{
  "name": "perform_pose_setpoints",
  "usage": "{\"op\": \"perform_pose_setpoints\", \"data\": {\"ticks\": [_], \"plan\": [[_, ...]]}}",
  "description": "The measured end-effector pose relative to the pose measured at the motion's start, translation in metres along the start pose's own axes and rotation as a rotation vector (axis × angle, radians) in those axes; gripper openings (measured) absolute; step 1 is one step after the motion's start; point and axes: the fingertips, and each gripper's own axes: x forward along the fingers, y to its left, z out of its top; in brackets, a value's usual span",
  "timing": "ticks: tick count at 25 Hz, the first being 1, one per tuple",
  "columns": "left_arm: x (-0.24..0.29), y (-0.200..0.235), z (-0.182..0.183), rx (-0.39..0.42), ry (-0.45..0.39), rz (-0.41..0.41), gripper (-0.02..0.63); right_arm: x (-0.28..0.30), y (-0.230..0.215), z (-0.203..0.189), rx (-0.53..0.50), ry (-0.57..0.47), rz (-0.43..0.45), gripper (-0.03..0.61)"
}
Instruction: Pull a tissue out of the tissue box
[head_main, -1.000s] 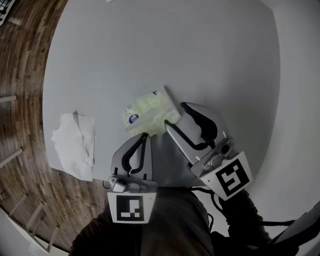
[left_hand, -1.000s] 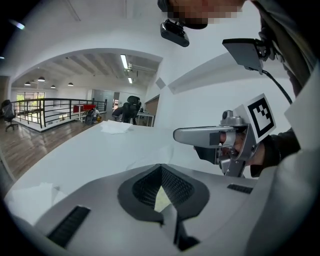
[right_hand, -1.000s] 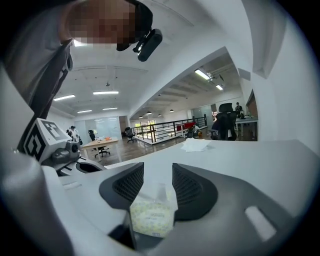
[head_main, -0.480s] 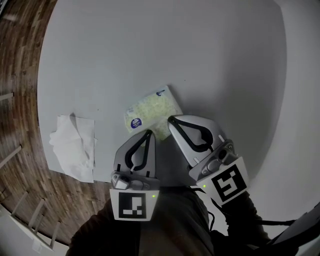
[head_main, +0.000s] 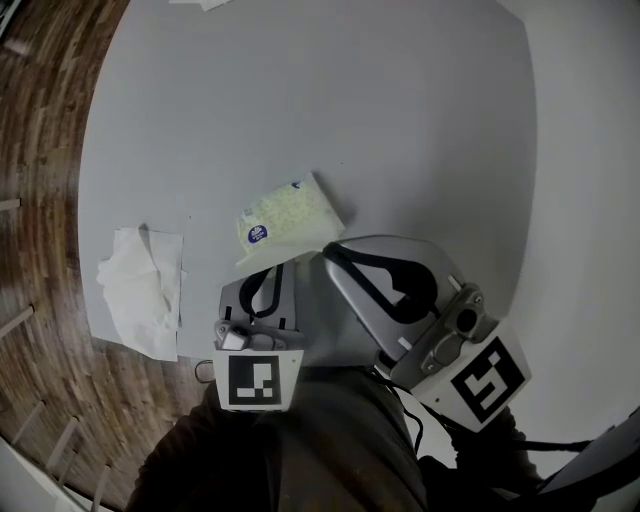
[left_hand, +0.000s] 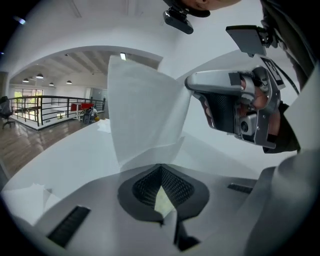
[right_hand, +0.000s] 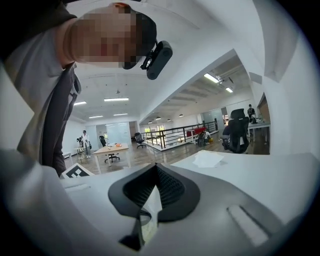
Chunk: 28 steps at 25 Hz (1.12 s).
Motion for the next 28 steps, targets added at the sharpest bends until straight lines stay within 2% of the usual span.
{"op": "perform_pose_setpoints", "data": {"ticks": [6, 11, 16, 23, 25, 28], "plan": [[-0.052, -0.014, 0.052, 0.006, -0.135, 0.055, -0.002, -0.008, 0.021, 0.061, -0.087, -0.074, 0.016, 0.002], [-0.125, -0.017, 0.058, -0.021, -0.172, 0.115, -0.002, 0.008, 0.054, 0.066, -0.121, -0.056, 0.024, 0.002], [-0.194, 0.034, 0.047, -0.048, -0.209, 0.255, -0.002, 0.063, 0.098, 0.059, -0.153, -0.055, 0.060, 0.002], [-0.296, 0.128, 0.035, -0.035, -0.236, 0.373, -0.002, 0.153, 0.172, 0.065, -0.200, -0.111, 0.041, 0.002], [-0.317, 0.151, 0.024, -0.041, -0.230, 0.398, -0.002, 0.170, 0.195, 0.053, -0.212, -0.129, 0.045, 0.002], [-0.338, 0.175, 0.000, -0.047, -0.194, 0.416, -0.002, 0.185, 0.224, 0.013, -0.201, -0.119, 0.057, 0.003]]}}
